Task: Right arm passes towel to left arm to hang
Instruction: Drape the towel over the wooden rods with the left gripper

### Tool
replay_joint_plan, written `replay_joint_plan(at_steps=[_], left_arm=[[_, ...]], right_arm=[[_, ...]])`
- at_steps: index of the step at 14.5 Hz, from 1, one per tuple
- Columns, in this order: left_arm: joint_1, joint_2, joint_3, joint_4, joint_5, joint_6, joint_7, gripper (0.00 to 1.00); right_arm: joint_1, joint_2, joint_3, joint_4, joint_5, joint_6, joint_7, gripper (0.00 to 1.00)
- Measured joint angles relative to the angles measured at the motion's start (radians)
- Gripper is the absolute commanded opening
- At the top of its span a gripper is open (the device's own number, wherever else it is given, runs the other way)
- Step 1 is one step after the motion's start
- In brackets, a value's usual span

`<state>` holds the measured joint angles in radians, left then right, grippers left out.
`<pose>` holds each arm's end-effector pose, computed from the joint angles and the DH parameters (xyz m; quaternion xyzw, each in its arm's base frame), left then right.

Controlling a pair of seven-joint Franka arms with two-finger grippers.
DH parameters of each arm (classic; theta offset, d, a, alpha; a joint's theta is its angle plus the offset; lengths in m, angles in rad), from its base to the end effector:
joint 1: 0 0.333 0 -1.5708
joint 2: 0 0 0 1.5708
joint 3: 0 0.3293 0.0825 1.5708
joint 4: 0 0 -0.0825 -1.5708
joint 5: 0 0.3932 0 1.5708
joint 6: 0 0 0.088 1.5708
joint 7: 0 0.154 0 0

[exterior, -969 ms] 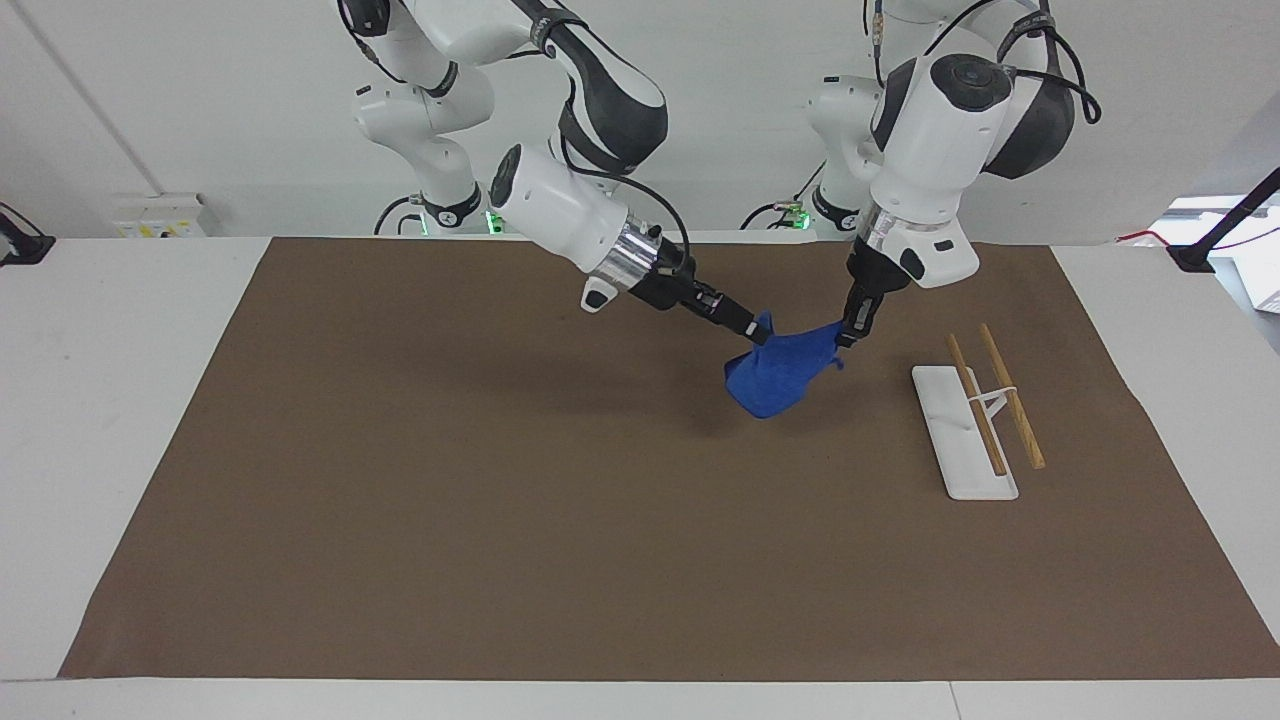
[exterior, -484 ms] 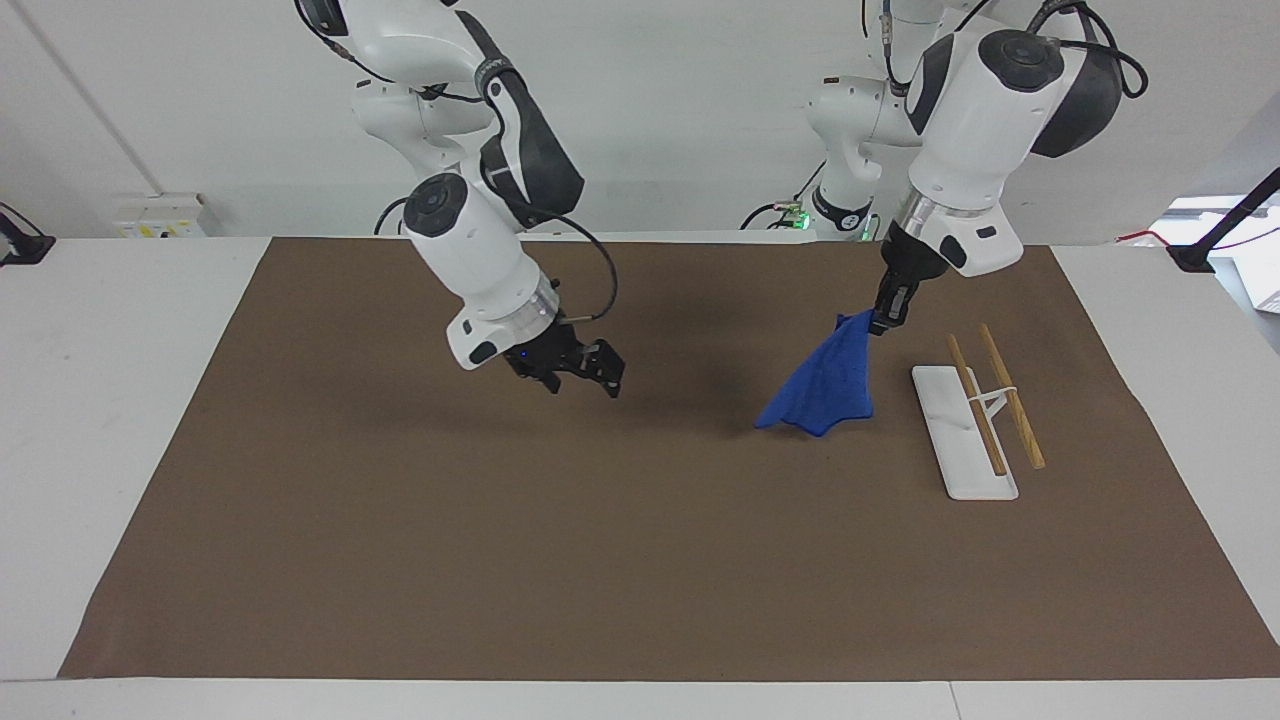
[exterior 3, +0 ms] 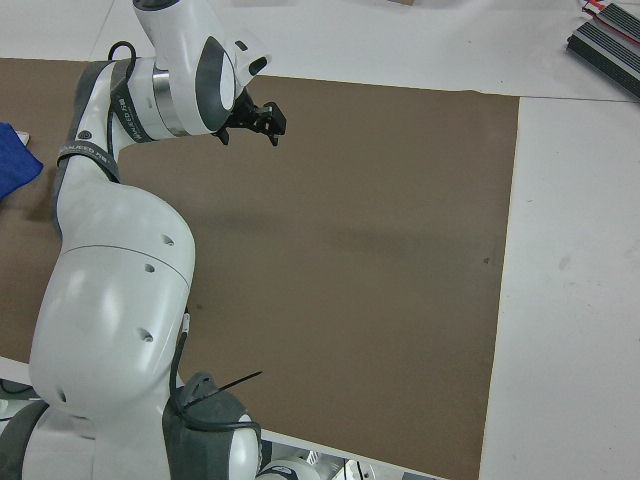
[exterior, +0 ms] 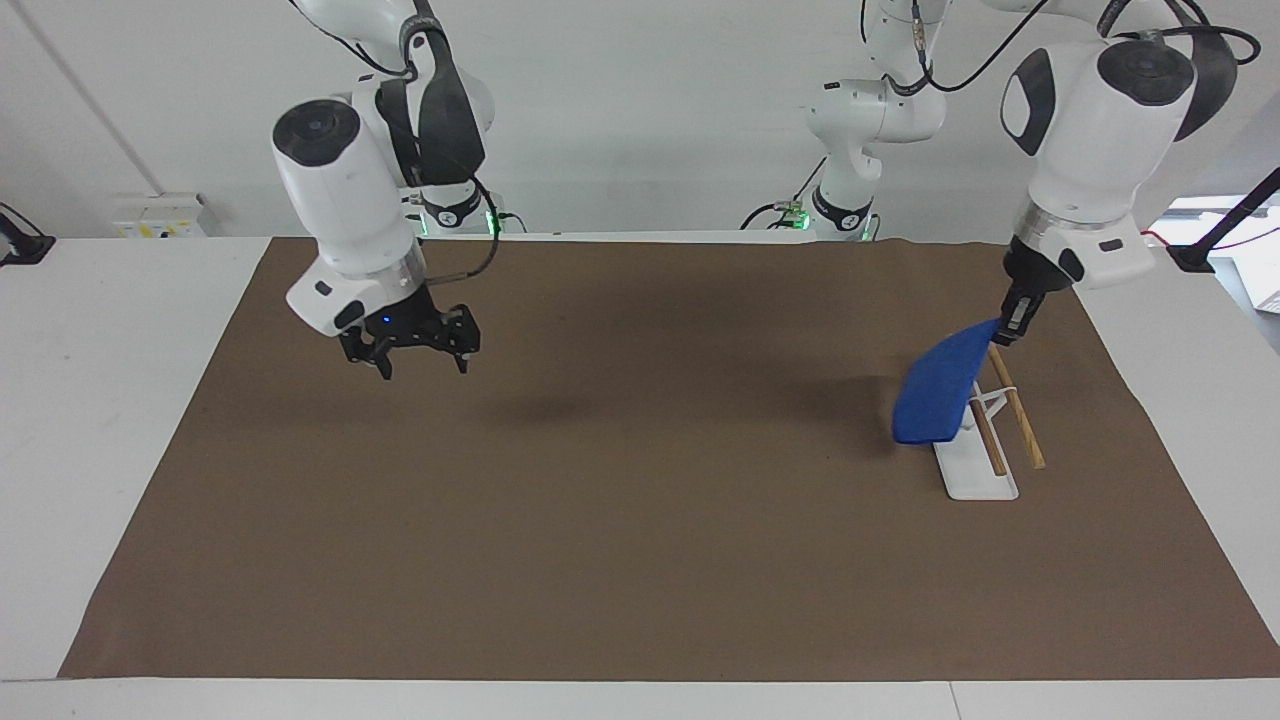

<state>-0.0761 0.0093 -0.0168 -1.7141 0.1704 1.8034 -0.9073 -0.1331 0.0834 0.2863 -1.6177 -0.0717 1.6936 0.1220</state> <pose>0.5866 -0.0325 0.5387 -0.9206 -0.3793 -0.0750 0.0541 0.5918 0.0758 0.5324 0.9995 0.0196 0.0013 0.0239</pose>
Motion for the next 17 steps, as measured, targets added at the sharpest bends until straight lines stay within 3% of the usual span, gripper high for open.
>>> replay_joint_plan(at_steps=[3,6,8,12,15,16,17], left_arm=[[0.128,0.005,0.002,-0.029,0.001,0.088,0.198,0.0],[0.204,0.005,0.002,-0.086,0.001,0.194,0.305,0.0],[0.228,0.006,0.002,-0.133,0.001,0.266,0.335,0.0],[0.239,0.01,0.001,-0.251,0.001,0.393,0.343,0.01],[0.239,0.012,-0.001,-0.283,0.001,0.416,0.343,0.01],[0.239,0.012,-0.002,-0.286,0.001,0.416,0.343,0.04],[0.239,0.013,-0.002,-0.293,0.001,0.416,0.343,0.16]], right_arm=[[-0.076,-0.044,-0.002,0.129,-0.001,-0.207,-0.009,1.0],[-0.108,-0.055,-0.003,0.234,-0.013,-0.334,-0.033,1.0],[-0.117,-0.06,-0.011,0.243,-0.017,-0.345,-0.114,1.0],[-0.013,-0.081,-0.158,0.226,-0.031,-0.363,-0.196,1.0],[-0.012,-0.084,-0.166,0.218,-0.031,-0.364,-0.201,1.0],[-0.012,-0.084,-0.166,0.215,-0.031,-0.364,-0.201,1.0],[-0.012,-0.084,-0.166,0.21,-0.031,-0.364,-0.201,1.0]])
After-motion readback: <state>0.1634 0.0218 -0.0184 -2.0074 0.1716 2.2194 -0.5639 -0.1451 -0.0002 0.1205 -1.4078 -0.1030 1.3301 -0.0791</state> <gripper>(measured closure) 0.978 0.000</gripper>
